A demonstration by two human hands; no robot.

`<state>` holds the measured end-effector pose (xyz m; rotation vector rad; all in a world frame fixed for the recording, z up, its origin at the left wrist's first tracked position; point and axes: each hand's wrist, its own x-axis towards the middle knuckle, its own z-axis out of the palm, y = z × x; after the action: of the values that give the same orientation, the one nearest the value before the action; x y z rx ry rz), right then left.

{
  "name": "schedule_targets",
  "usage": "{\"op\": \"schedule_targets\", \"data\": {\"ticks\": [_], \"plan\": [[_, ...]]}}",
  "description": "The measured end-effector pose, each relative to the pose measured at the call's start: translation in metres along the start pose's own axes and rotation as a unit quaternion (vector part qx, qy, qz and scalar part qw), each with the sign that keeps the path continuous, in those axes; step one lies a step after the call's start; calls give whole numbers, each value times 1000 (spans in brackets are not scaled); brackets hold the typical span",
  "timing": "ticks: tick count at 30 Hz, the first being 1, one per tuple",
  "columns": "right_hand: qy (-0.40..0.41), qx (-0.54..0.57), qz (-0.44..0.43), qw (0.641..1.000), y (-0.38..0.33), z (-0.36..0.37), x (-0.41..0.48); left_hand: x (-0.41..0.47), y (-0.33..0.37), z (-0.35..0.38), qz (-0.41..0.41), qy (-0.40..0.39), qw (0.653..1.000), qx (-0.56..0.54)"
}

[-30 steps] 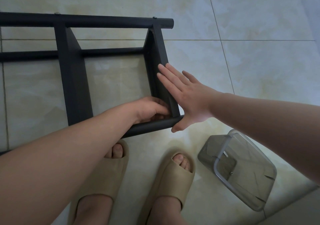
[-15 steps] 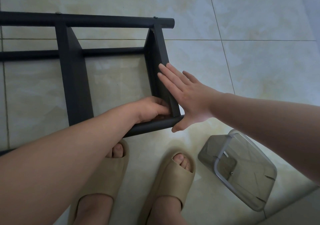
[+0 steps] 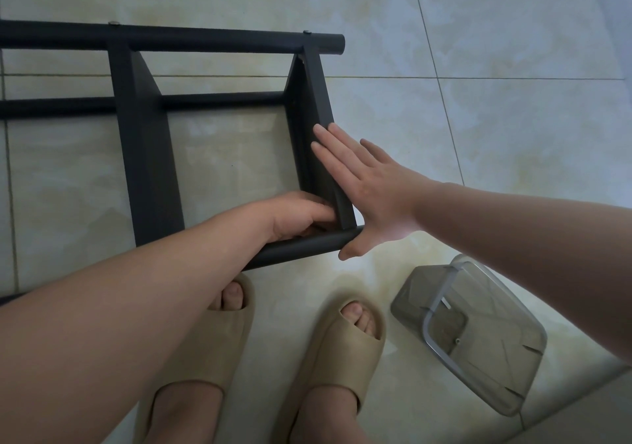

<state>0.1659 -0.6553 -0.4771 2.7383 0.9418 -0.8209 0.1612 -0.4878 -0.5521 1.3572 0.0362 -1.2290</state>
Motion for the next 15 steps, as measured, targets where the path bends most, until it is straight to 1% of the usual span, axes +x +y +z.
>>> {"op": "schedule_targets", "data": {"ticks": [2, 7, 11, 15], "plan": [[-1, 4, 1, 1000, 0, 0, 0, -1, 0, 0, 2, 9, 999, 37], [1, 8, -1, 1000, 0, 0, 0, 1, -2, -1, 10, 14, 999, 35], [-4, 6, 0, 1000, 0, 0, 0, 2, -3, -2, 10, 20, 1000, 13], [-3, 7, 0, 1000, -1, 0, 0, 1, -2, -3, 11, 0, 1000, -16]]}}
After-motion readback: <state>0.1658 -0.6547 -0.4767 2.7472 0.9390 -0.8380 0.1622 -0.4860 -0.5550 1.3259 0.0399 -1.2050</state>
